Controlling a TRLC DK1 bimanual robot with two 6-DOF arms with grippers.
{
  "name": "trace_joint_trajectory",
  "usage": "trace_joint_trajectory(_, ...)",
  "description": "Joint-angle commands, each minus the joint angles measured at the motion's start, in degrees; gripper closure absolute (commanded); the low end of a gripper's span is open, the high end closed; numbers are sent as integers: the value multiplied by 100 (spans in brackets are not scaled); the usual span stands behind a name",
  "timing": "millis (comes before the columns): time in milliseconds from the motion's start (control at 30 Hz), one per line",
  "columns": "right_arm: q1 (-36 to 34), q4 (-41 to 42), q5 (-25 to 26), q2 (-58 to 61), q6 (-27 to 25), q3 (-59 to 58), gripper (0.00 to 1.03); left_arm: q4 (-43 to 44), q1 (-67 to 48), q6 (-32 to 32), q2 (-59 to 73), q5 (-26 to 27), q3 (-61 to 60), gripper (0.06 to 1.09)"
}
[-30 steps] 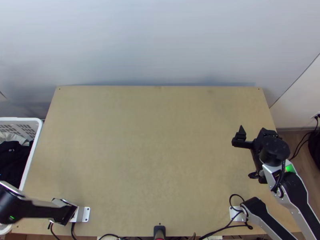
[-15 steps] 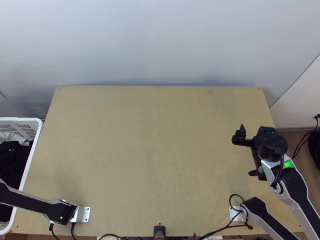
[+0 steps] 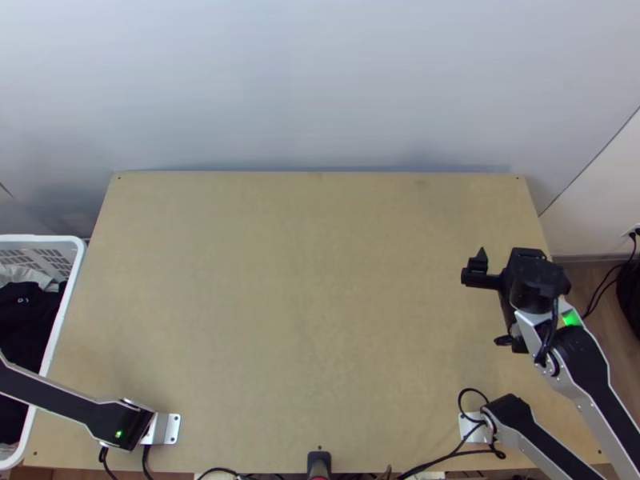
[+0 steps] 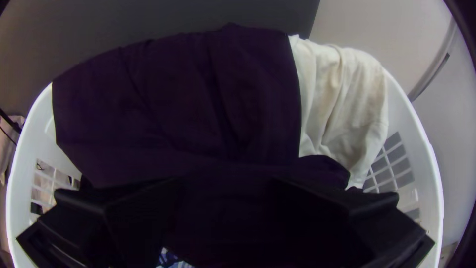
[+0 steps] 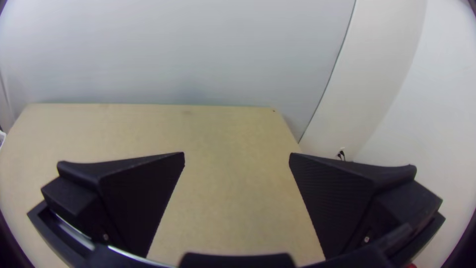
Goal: Fold the t-shirt
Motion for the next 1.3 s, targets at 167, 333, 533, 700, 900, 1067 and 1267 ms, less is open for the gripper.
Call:
trace_joint_trajectory(167, 13, 137, 36, 273, -76, 30, 5, -104, -4, 359, 549, -34, 401, 80)
trace_joint_trajectory(333, 22, 137, 36, 273, -76, 21, 5, -350, -4, 482, 549, -16, 428, 105)
trace_joint_trajectory(533, 48, 190, 36, 282, -58, 48, 5, -1009, -180, 508, -128, 133, 348, 105)
trace_joint_trajectory(700, 48, 208, 27, 282, 12, 144, 5, -1114, -268, 262, -1288, 1030, -21, 105)
trace_joint_trajectory(900, 39, 137, 27, 256, 91, 382, 5, -1527, -610, 16, -2756, 1540, -73, 105)
trace_joint_trajectory(1067, 4, 146, 36, 168, 91, 390, 5, -1668, -848, -423, -4004, 2093, -65, 105)
trace_joint_trajectory(1267, -5, 164, 36, -131, 65, 241, 5, -1615, -1375, -485, -5428, 2234, -47, 105)
